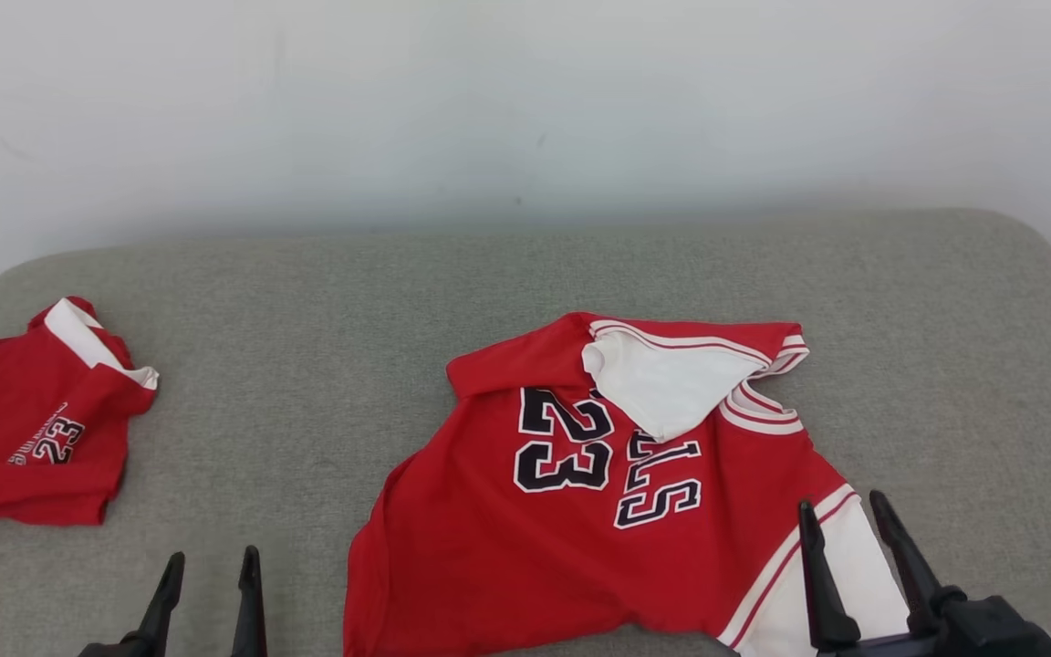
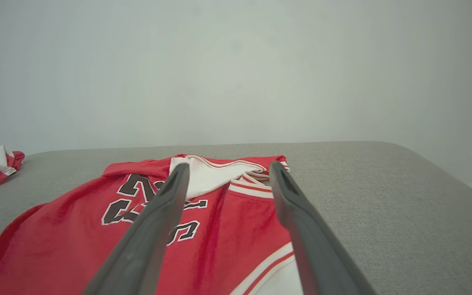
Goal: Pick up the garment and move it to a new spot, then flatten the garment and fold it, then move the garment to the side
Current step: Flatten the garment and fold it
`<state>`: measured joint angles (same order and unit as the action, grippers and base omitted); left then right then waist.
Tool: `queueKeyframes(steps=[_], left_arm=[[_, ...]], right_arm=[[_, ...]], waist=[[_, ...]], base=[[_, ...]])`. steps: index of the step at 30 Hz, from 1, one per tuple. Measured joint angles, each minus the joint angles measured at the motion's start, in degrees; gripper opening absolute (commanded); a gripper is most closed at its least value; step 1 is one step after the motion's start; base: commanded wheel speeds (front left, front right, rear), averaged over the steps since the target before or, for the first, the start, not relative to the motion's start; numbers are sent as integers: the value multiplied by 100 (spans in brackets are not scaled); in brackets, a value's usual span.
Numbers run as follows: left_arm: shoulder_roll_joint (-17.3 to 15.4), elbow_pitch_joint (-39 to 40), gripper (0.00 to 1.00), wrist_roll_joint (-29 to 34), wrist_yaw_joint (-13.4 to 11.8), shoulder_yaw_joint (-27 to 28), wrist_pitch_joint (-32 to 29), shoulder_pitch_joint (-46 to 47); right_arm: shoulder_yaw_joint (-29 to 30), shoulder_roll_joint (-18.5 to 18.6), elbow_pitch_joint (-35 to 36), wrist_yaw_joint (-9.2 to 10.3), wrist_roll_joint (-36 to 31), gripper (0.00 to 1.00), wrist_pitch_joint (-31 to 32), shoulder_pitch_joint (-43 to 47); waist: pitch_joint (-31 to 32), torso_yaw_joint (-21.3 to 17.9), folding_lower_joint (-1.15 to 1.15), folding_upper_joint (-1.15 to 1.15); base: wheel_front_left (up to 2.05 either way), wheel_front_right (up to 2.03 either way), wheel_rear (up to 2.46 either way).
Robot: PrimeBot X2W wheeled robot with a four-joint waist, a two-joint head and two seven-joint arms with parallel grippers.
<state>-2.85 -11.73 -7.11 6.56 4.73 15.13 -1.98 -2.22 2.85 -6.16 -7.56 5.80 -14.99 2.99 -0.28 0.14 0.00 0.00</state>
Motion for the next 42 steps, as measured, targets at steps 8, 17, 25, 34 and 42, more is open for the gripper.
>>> queueKeyframes(steps=[8,17,25,34,42], left_arm=[[-5,91,100,74,-52,172,0,-111],[-16,166,100,189,-52,267,0,-205],[-58,221,100,218,-29,201,0,-205],[-63,209,100,207,-7,156,0,-212],[-58,-12,100,203,38,-260,0,-280]], right_arm=[[-104,0,51,0,177,100,0,226],[-125,0,103,0,186,100,0,382],[-153,0,66,0,146,100,0,403],[-119,0,-18,0,104,100,0,404],[102,0,-495,0,-41,100,0,332]], waist=[[114,156,0,0],[181,175,0,0],[170,165,0,0],[137,165,0,-1],[99,160,0,0]], base=[[0,0,0],[0,0,0],[0,0,0],[0,0,0],[0,0,0]])
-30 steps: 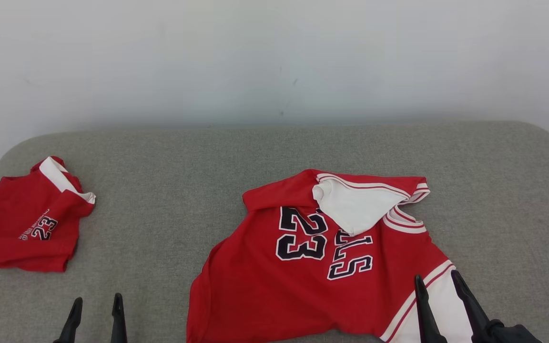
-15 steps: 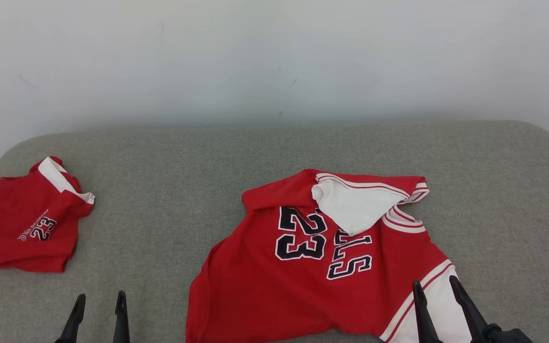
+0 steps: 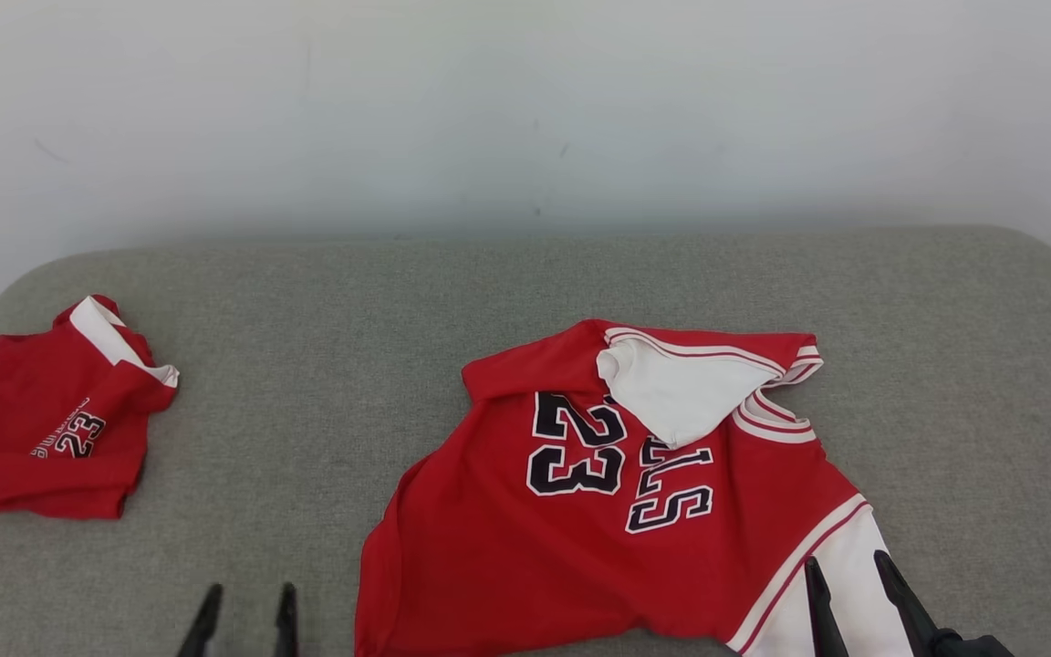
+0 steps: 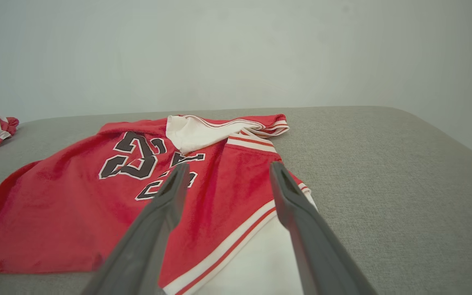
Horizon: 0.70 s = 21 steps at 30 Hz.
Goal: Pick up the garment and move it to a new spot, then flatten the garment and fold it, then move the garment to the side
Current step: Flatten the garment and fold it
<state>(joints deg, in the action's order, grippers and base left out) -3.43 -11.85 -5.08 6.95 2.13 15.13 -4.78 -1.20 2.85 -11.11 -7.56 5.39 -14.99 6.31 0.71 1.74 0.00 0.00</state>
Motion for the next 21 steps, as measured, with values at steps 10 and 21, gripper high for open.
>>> queueKeyframes(steps=[10,21], left_arm=[[-4,-856,100,-92,55,-862,0,98],[-81,-1706,100,-349,55,-1260,0,568]], right_arm=[[355,4,-901,0,-349,100,1,-430],[710,62,-1963,0,-612,100,1,-926]], waist=[[-219,-45,1,1],[-543,-140,1,1]], base=[[0,0,0],[0,0,0]])
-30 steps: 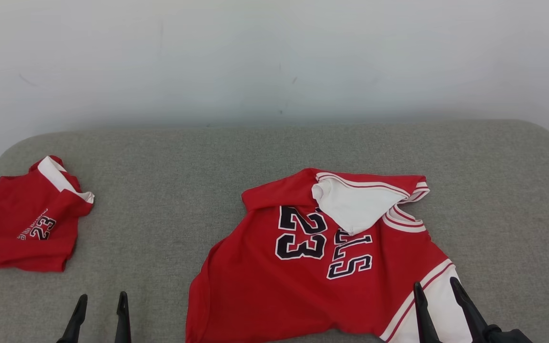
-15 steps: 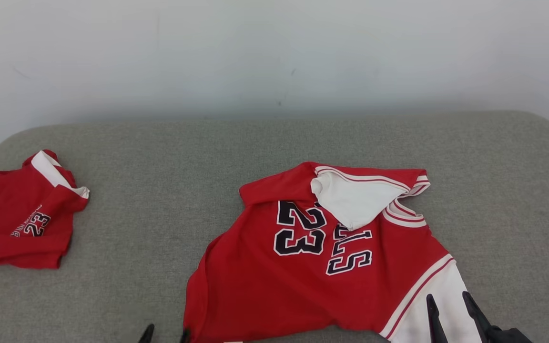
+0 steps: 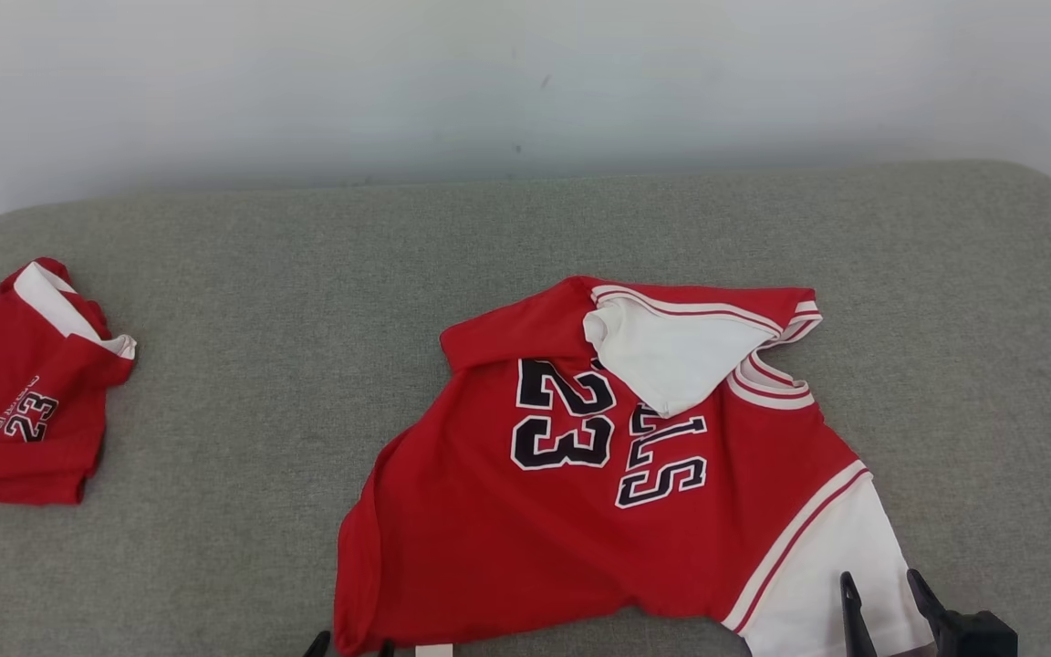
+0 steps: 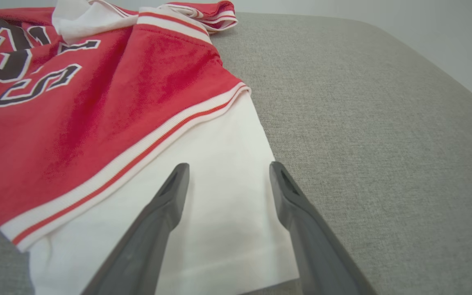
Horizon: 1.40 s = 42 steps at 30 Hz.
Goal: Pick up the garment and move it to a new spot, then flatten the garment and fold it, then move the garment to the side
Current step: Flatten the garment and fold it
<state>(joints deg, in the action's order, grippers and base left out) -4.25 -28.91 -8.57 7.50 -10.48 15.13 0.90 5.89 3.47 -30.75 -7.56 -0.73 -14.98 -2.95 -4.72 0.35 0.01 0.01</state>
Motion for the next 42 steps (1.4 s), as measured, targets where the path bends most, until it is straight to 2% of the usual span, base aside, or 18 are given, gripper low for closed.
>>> queueKeyframes(steps=[15,16,17,18,19,22,25,33,38,42], left_arm=[[38,-411,100,-81,-1,288,18,363],[44,-443,100,-102,-1,286,25,370],[54,-480,100,-149,-1,285,26,376],[65,-523,65,-189,-1,277,27,389],[70,-547,0,-218,-1,270,27,398],[69,-575,0,-265,-1,237,29,414],[93,-489,0,-413,0,172,20,410],[83,300,0,-675,0,215,0,510],[-244,682,0,-868,0,114,0,1034],[-691,723,0,-962,0,-264,-62,1884]], right_arm=[[513,31,-1248,-4,-169,100,-66,-504],[503,30,-1323,-4,-110,85,-74,-540],[477,26,-1406,-4,-38,27,-85,-571],[444,22,-1479,-4,33,0,-104,-603],[420,14,-1541,-3,118,0,-111,-626],[332,-7,-1537,-1,291,0,-108,-623],[211,-27,-1245,0,671,0,-56,-536],[-428,-58,52,0,1230,0,-14,-512],[-804,-56,550,0,1458,0,-15,-1129],[-1010,131,581,0,1551,0,-15,-1972]], waist=[[-206,-83,-1,-1],[-206,-83,-1,-1],[-204,-84,-2,-1],[-200,-86,-2,-1],[-194,-88,-2,-1],[-178,-96,-2,-1],[-171,-114,-1,0],[-192,-181,-1,1],[-276,-223,-1,0],[-420,-249,0,0]], base=[[0,0,0],[0,0,0],[0,0,0],[0,0,0],[0,0,0],[0,0,0],[0,0,0],[0,0,0],[0,0,0],[0,0,0]])
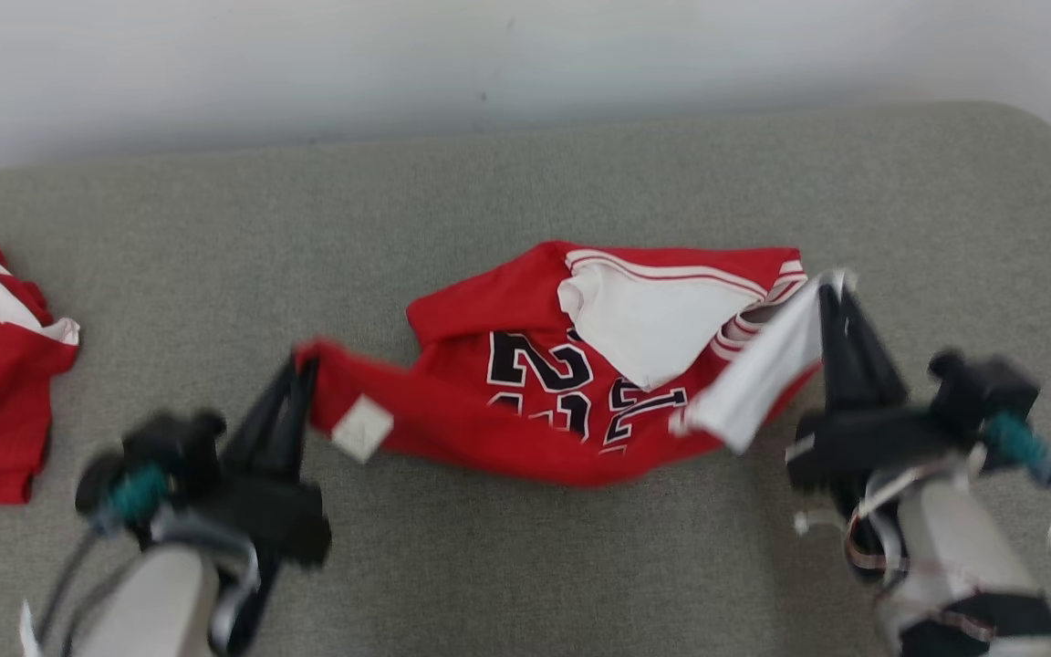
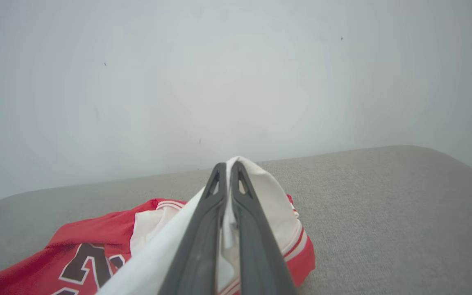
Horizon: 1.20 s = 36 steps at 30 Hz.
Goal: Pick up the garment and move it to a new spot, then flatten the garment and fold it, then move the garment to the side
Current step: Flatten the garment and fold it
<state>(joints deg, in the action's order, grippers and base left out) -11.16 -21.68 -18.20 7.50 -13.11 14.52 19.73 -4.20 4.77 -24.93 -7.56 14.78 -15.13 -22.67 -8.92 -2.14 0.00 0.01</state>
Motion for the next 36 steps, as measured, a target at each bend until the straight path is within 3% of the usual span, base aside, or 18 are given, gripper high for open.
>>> queueKeyframes(steps=[6,12,13,15,19,26,36], left_arm=[[-527,68,0,-600,1,-588,-525,2123],[-761,-223,0,-1201,1,-754,-921,4419],[-804,-409,0,-1362,1,-767,-1039,5188],[-780,-626,0,-1640,1,-742,-1161,5885],[-948,-1125,0,-1515,1,-1012,-1155,7163],[-962,-2102,0,-1667,1,-1131,-1220,8857],[-951,-2996,0,-1696,1,-1558,-1141,10030]], right_arm=[[-7,271,-38,0,301,0,266,-1824],[49,573,-202,0,537,0,889,-3955],[57,655,-265,0,536,0,1111,-4751],[64,697,-387,0,520,0,1292,-5543],[56,730,-804,0,371,0,1437,-6919],[82,681,-1826,0,-56,0,1451,-8799],[172,628,-2994,0,-544,0,1157,-10007]], waist=[[-443,14,1,0],[-1118,67,2,1],[-1369,85,2,1],[-1622,102,2,0],[-2105,126,2,0],[-2776,94,2,1],[-3209,-28,0,0]], base=[[0,0,0],[0,0,0],[0,0,0],[0,0,0],[0,0,0],[0,0,0],[0,0,0]])
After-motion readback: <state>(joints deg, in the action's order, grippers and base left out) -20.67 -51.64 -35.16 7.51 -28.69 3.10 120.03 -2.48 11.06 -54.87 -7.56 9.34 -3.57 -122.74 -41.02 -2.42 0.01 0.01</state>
